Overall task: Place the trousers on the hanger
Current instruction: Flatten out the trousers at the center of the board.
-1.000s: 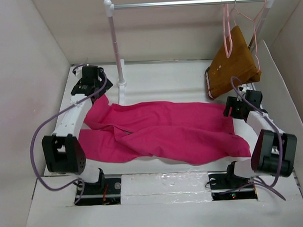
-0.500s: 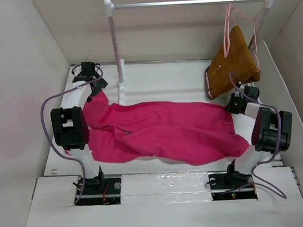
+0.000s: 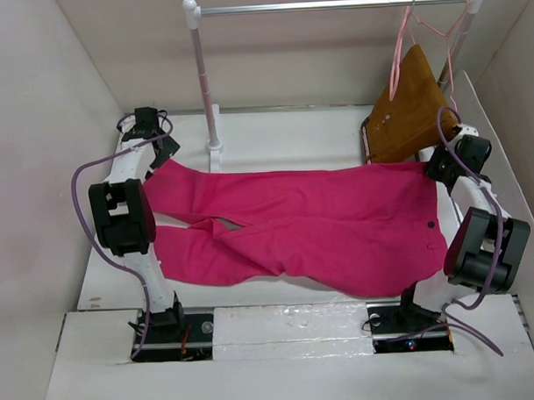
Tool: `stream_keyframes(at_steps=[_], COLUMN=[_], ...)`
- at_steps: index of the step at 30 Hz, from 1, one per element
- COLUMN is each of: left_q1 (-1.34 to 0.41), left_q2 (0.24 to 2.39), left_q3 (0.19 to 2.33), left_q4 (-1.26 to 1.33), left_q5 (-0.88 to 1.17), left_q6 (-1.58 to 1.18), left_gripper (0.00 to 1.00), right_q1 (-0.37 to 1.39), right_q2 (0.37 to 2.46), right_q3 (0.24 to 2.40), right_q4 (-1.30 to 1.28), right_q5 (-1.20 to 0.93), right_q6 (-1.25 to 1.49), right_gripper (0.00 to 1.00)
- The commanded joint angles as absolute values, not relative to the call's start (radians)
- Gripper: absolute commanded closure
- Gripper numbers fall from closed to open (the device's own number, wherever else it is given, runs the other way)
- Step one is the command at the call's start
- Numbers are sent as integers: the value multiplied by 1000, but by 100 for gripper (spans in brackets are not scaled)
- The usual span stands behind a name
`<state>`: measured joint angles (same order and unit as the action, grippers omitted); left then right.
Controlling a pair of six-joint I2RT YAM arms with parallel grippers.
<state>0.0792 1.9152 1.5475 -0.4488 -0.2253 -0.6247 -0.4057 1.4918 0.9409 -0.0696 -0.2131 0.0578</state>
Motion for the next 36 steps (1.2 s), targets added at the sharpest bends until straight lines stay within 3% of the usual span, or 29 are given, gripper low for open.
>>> stream_keyframes(at_steps=[1,2,3,6,12,17,20,21,24,26,28,29,30,32,36], left_q1=[78,78,78,78,35,26,26,26,26,26,26,26,26,49,118], left_q2=[1959,1973,1986,2045,2143,2216,2266,2279,2324,2333,2332,2332,2332,2339,2329], left_q3=[1598,1601,1615,1650,1770,1845,1882,1900,1905,1884,1868,1865,1884,1913,1973], left_q4=[-480,-483,-485,-486,-486,-485,-486,-492,-523,-529,-531,-534,-540,-566,-600], left_q5=[-274,-279,-282,-259,-291,-316,-331,-353,-382,-419,-431,-431,-430,-417,-342], left_q6=[-600,-595,-591,-548,-476,-463,-460,-459,-454,-456,-459,-456,-471,-483,-546], left_gripper=[15,15,15,15,11,13,23,30,42,43,52,60,79,98,100], right_q1=[-420,-411,-411,-411,-247,-5,174,251,328,365,365,353,344,312,270], right_q2=[1552,1558,1546,1494,1324,1201,1157,1132,1095,1088,1091,1097,1101,1132,1204], right_q3=[1026,1031,1020,977,861,723,678,673,678,698,724,735,747,750,767], right_q4=[-106,-112,-107,-80,-19,-18,-43,-55,-92,-123,-138,-144,-146,-126,-115], right_q5=[-186,-178,-175,-184,-236,-239,-207,-192,-152,-106,-83,-89,-97,-124,-199], right_q6=[40,35,37,58,72,67,81,87,97,84,74,58,51,32,26], right_gripper=[63,54,36,19,21,22,22,22,22,22,22,22,22,22,22])
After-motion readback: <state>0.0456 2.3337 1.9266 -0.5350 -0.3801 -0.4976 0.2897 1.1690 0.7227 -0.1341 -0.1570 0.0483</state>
